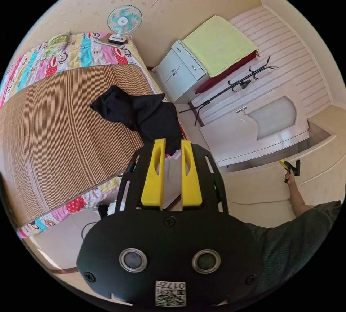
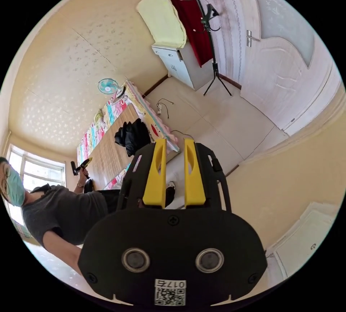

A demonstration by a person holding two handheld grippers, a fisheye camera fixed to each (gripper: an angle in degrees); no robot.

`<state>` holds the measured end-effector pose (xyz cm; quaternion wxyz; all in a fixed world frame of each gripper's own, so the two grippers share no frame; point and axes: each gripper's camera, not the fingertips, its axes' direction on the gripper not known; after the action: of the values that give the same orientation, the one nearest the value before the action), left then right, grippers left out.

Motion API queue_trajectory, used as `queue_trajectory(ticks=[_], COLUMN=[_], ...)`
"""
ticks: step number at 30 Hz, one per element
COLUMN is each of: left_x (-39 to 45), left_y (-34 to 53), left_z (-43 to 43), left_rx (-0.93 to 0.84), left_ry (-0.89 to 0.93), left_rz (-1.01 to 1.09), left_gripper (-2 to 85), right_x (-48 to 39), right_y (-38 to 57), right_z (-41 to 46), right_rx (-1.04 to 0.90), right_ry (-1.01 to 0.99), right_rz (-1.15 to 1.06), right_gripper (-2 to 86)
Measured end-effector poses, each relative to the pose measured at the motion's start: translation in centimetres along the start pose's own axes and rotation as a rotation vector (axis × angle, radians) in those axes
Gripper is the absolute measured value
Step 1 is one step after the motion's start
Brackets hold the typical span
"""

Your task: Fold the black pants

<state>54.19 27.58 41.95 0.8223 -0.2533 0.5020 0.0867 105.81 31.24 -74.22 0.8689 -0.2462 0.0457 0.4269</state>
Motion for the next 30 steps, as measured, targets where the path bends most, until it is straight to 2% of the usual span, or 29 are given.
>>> queue_trajectory(ticks=[4, 6, 9, 15, 17, 20, 23, 28, 30], left_x=[-0.8, -1.2, -1.1, -0.1, -0.1, -0.2, -0.7, -3.0, -4.4], left_y=[0.0, -0.5, -0.9, 0.2, 1.2, 3.3, 5.9, 10.5, 12.5], left_z=[-1.0, -2.1, -3.6, -5.2, -5.9, -7.7, -10.5, -14.8, -16.6], left_rx=[0.006, 0.019, 0.059, 0.056, 0.061, 0.069, 0.094, 0.125, 0.140], left_ry=[-0.028, -0.028, -0.033, -0.063, -0.066, -0.105, -0.168, -0.269, -0.284], left_rz=[-0.013, -0.035, -0.036, -0.041, -0.065, -0.133, -0.213, -0.381, -0.467], left_gripper=[7.5, 7.6, 7.7, 7.7, 7.7, 7.6, 7.6, 7.7, 7.7], right_x=[-2.0, -3.5, -6.6, -14.3, -18.7, -25.1, -31.0, -36.1, -36.9], right_y=[-3.0, -4.8, -8.4, -14.4, -15.9, -18.4, -22.1, -29.7, -32.0], right_z=[1.9, 2.9, 7.3, 31.0, 41.2, 50.4, 56.6, 64.0, 67.0], right_rx=[-0.051, -0.006, 0.026, -0.291, -0.404, -0.456, -0.454, -0.361, -0.384], right_ry=[0.083, 0.095, 0.034, -0.134, -0.297, -0.381, -0.356, -0.330, -0.339], right_rz=[-0.008, 0.008, -0.007, -0.095, -0.089, -0.099, -0.132, -0.098, -0.051], right_gripper=[9.7, 10.0, 10.3, 11.6, 11.8, 11.9, 12.3, 13.1, 13.3])
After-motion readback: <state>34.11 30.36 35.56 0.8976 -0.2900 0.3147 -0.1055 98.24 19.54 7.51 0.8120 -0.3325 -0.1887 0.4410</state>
